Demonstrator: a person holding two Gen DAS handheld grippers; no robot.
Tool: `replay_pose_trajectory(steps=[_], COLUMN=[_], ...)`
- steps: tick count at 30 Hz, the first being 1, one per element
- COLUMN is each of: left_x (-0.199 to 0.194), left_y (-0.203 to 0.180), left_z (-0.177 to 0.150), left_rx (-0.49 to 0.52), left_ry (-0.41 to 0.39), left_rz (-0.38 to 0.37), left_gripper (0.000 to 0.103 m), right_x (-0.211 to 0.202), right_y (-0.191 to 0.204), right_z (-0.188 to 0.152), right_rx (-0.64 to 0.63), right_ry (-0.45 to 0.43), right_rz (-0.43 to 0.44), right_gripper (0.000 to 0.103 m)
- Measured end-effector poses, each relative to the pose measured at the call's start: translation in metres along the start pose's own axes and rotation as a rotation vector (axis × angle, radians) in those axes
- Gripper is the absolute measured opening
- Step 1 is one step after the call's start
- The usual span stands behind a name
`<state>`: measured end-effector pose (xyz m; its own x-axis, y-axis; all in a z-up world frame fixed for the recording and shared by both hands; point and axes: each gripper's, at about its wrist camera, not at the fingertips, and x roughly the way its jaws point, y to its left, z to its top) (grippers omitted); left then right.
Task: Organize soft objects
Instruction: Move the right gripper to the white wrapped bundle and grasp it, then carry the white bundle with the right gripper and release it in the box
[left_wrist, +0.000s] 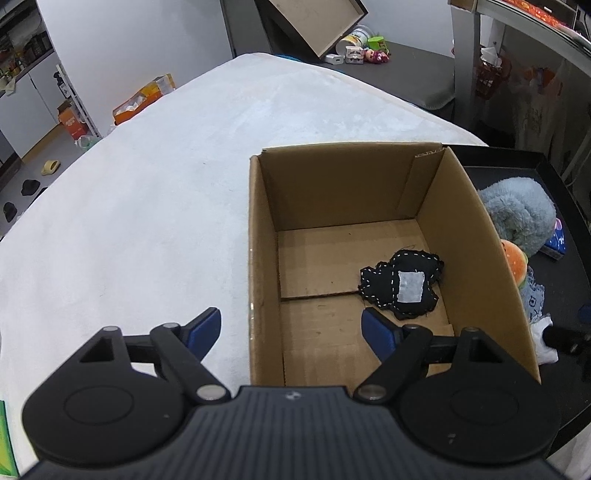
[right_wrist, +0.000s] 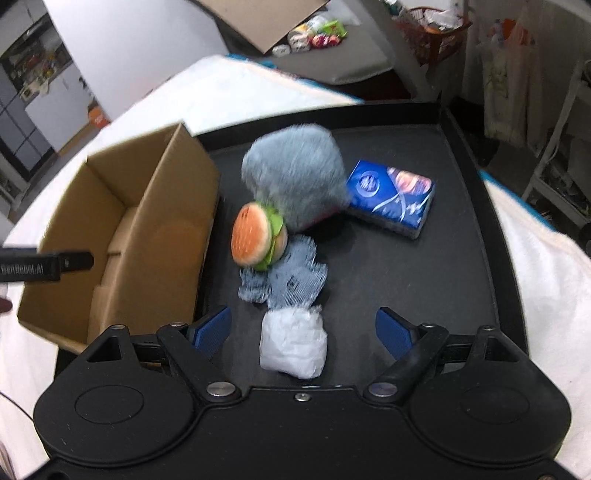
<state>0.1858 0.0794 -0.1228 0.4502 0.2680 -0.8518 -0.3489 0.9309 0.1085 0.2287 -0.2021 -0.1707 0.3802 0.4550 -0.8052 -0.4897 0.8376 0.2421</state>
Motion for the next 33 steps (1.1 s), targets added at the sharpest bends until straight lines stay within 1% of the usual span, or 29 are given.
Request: replay_pose_trajectory(steps=[4,5,7,9,10,13,16,18,25,33], left_x=[0.005,0.005,0.007,0.009,0.010,0.010,0.010,0.010,0.007,0.000], left_y=[-0.004,-0.006,-0.007,-0.008,-0.009,-0.010,-0.009,-0.008,-0.006,-0.004], left_z=[0.002,0.003,0.003,0.003,0.003,0.003,0.004,0.004,0.003,0.001], left_rx=[0.011,0.015,0.020,0.019,0.021,0.029,0.019,0.009,0.015,0.013], left_ry=[0.011,0.012,0.013,0.021,0.023,0.026,0.029,0.027,0.020,0.004], left_rz=[0.001,0.003,0.000,-0.003,-0.007,-0.013,-0.023,-0.035,-0.046,-0.084], left_gripper=[0.082,0.082,0.082,0.082,0.082,0.082,0.082,0.082,0.082,0.082], right_x=[0.013,0.015,0.020,0.025,0.025,0.024,0.022,0.019,0.005,-0.010], right_y=[0.002,0.002,0.001,0.002,0.003,0.002,0.002,0.002,0.012,0.027], right_z=[-0.006,-0.006,-0.007,-0.006,-0.004,0.001,0.004,0.006,0.012,0.028], right_rx=[-0.010,-0.008,-0.007,-0.016,-0.032,-0.016,-0.024,-0.014,-0.020,-0.050], right_ry=[0.033,0.040,0.058,0.087,0.087,0.109,0.106,0.104,0.076,0.032], right_rz=[-0.009,-0.013,-0.025,-0.042,-0.050,-0.026,-0.049,-0.049,-0.067,-0.062], right_gripper=[0.080,0.077,0.068,0.048,0.045,0.044,0.044,0.044,0.044,0.044])
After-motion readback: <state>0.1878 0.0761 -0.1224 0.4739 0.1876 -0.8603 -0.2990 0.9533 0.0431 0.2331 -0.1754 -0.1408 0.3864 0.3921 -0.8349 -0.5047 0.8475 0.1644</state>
